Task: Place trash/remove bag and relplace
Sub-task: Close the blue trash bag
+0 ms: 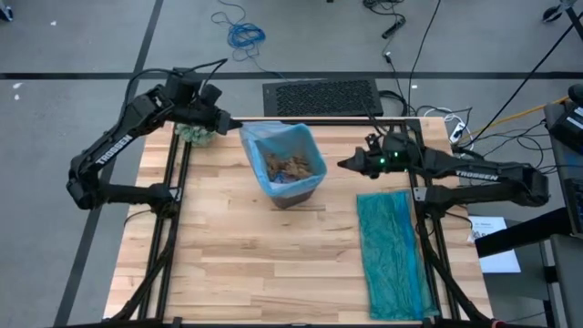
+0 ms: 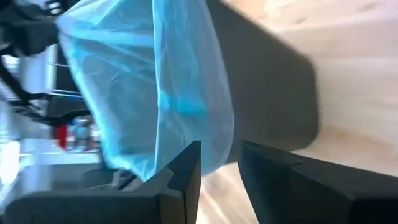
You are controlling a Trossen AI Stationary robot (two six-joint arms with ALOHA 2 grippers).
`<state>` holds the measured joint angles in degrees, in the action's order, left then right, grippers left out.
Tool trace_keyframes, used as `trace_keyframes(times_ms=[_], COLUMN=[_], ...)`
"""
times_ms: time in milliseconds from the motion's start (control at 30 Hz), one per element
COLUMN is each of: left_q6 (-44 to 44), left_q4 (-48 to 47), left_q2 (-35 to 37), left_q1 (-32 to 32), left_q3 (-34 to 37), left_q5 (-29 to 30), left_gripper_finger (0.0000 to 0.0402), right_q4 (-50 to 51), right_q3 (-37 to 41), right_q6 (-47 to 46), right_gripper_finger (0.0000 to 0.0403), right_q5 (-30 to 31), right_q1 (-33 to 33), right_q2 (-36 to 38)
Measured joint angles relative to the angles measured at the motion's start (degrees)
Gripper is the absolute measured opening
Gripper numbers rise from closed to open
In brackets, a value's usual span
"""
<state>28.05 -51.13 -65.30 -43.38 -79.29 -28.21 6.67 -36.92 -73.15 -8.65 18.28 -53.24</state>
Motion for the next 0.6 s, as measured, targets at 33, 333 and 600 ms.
trace_keyframes(times_ms=[33,333,600], left_q6=[0.0,0.0,0.1], left_q4=[-0.5,-2.3,-2.3], left_q2=[0.1,0.2,0.2], left_q1=[-0.4,-0.9,-0.9], left_q3=[0.0,0.0,0.0], left_q5=[0.0,-0.4,-0.5], left_gripper_finger=[0.0,0.0,0.0], right_q4=[-3.0,-25.3,-46.9], right_q3=[1.6,11.4,12.9], right_q6=[-1.3,-9.3,-13.4], right_gripper_finger=[0.0098,0.0098,0.0098], right_q5=[0.1,8.3,10.5], right_q1=[-0.8,-5.1,-6.7], right_q2=[-0.1,-7.7,-19.3])
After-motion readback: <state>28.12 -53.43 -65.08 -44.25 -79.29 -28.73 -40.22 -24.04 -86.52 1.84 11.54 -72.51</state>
